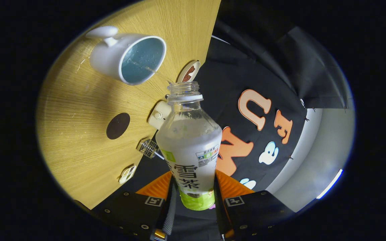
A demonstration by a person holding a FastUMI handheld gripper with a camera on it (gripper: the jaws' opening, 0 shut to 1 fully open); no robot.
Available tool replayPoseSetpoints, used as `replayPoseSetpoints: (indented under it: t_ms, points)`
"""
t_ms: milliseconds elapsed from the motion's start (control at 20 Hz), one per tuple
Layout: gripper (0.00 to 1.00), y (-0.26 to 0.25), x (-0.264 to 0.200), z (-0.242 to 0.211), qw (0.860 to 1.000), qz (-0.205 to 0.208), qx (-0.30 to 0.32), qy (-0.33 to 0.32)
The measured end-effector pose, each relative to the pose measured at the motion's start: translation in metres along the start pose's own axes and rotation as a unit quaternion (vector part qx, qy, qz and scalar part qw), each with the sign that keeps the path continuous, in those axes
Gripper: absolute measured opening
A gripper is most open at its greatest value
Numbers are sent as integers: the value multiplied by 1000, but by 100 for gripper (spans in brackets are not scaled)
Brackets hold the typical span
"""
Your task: Take the bottle from table, then pour the juice into the cup, finally place the bottle on the coaster
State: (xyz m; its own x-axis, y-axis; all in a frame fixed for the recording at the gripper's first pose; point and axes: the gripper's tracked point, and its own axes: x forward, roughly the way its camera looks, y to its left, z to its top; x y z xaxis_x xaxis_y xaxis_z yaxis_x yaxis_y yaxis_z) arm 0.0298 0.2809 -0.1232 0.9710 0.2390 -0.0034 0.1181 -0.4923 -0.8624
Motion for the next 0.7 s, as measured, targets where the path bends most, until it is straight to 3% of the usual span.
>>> replayPoseSetpoints:
  t_ms: [500, 700]
  points:
    - [52, 8, -5, 4, 1000, 9, 5, -10]
    - [52, 16, -5, 6, 999, 18, 49, -14]
